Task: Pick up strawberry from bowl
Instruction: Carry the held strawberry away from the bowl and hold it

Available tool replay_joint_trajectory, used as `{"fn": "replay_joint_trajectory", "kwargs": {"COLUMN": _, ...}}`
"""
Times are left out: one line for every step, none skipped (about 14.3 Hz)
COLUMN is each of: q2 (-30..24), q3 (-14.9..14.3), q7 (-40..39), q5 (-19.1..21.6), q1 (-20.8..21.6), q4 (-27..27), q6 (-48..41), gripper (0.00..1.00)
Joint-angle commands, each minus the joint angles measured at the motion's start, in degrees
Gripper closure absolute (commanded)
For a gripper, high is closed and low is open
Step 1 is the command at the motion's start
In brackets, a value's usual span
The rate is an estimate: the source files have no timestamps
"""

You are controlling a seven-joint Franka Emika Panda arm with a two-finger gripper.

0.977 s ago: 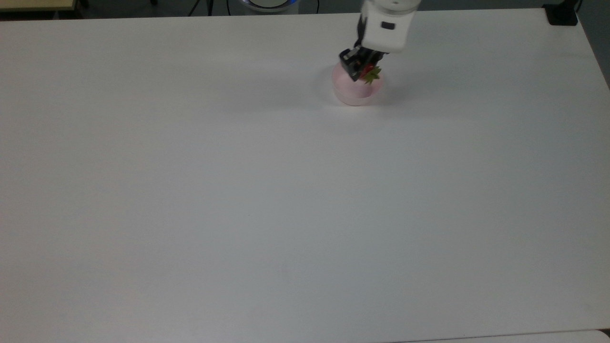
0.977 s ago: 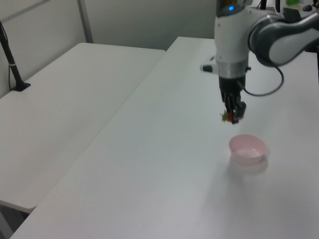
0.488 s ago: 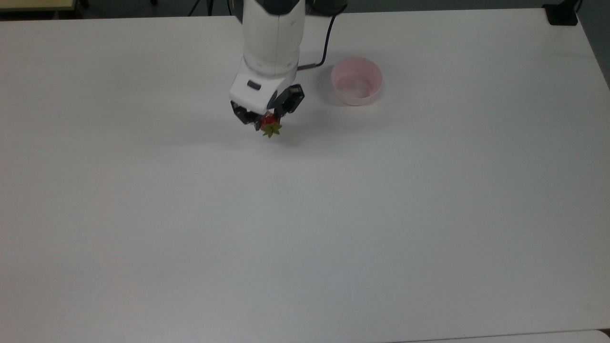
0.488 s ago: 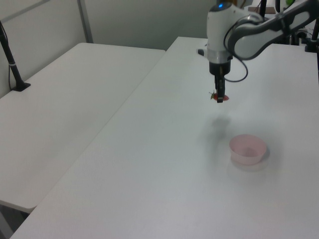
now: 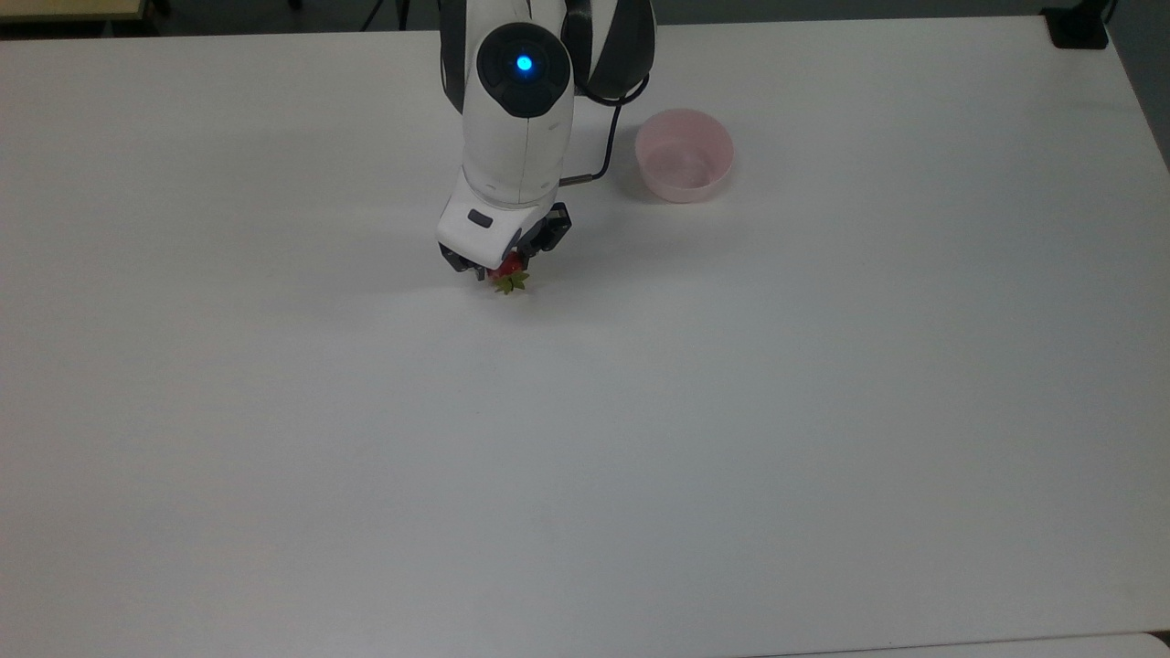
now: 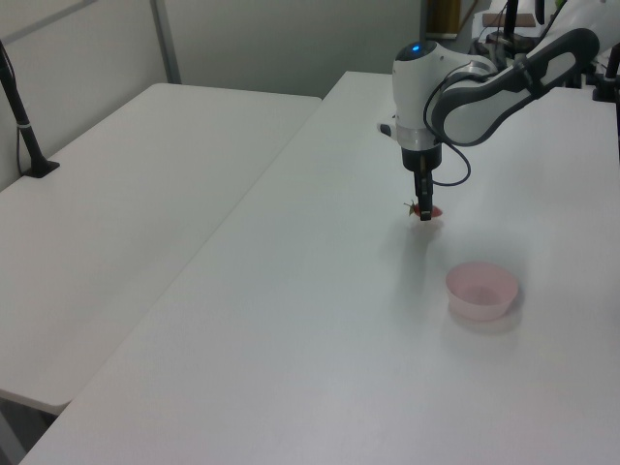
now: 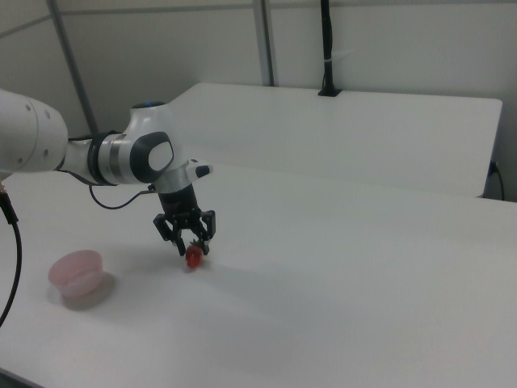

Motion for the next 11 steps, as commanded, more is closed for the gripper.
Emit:
{"fn": "replay_joint_trajectory", "kwargs": {"q2": -3.89, "q3": 0.02, "q7": 7.34, "q5": -1.31, "q1": 0.11, "q4": 0.34, "q6": -0.20, "gripper": 0.00}}
{"fn": "replay_joint_trajectory", "kwargs": {"q2": -5.83, "q3": 0.02, "q7": 8.76, "q5": -1.31, "q1": 0.02, "q4": 0.34, "q6": -0.64, "gripper": 0.00}}
{"fn": "replay_joint_trajectory", "kwargs": {"q2": -8.11, "q3": 0.02, "q7": 10.68, "q5": -1.22, "q1": 0.02, "q4": 0.25, "q6": -1.95, "gripper": 0.00}}
{"fn": "replay_joint_trajectory", "kwargs": {"q2": -11.61, "q3": 0.11, "q7": 12.97, "q5": -1.22, "q1": 0.02, "q4": 0.34, "q6": -6.32, "gripper": 0.00}}
{"fn": "replay_joint_trajectory", "kwargs": {"q2": -15.57, "q3": 0.28, "q7": 13.86, "q5": -1.13, "q1": 0.02, "q4": 0.25, "q6": -10.97, "gripper": 0.00}}
{"fn": "replay_joint_trajectory", "kwargs": {"q2": -19.17, "q3": 0.46, "q7": 13.87, "q5": -0.61, "q1": 0.11, "q4": 0.34, "q6": -16.41, "gripper": 0.00}}
{"fn": "replay_joint_trajectory", "kwargs": {"q2": -20.95, "q3": 0.55, "q7": 13.96, "q5": -0.34, "q1": 0.20, "q4": 0.34, "q6": -18.47, "gripper": 0.00}}
{"fn": "replay_joint_trajectory", "kwargs": {"q2": -22.62, "q3": 0.55, "q7": 14.04, "q5": 0.09, "q1": 0.28, "q4": 0.34, "q6": -19.45, "gripper": 0.00}}
{"fn": "replay_joint_trajectory", "kwargs": {"q2": -24.20, "q3": 0.46, "q7": 14.04, "q5": 2.45, "q1": 0.02, "q4": 0.42, "q6": -21.02, "gripper": 0.00}}
{"fn": "replay_joint_trajectory", "kwargs": {"q2": -24.57, "q3": 0.46, "q7": 13.96, "q5": 3.17, "q1": 0.02, "q4": 1.12, "q6": -22.00, "gripper": 0.00}}
{"fn": "replay_joint_trajectory", "kwargs": {"q2": -24.22, "q3": 0.46, "q7": 13.96, "q5": 3.52, "q1": -0.68, "q4": 2.43, "q6": -23.31, "gripper": 0.00}}
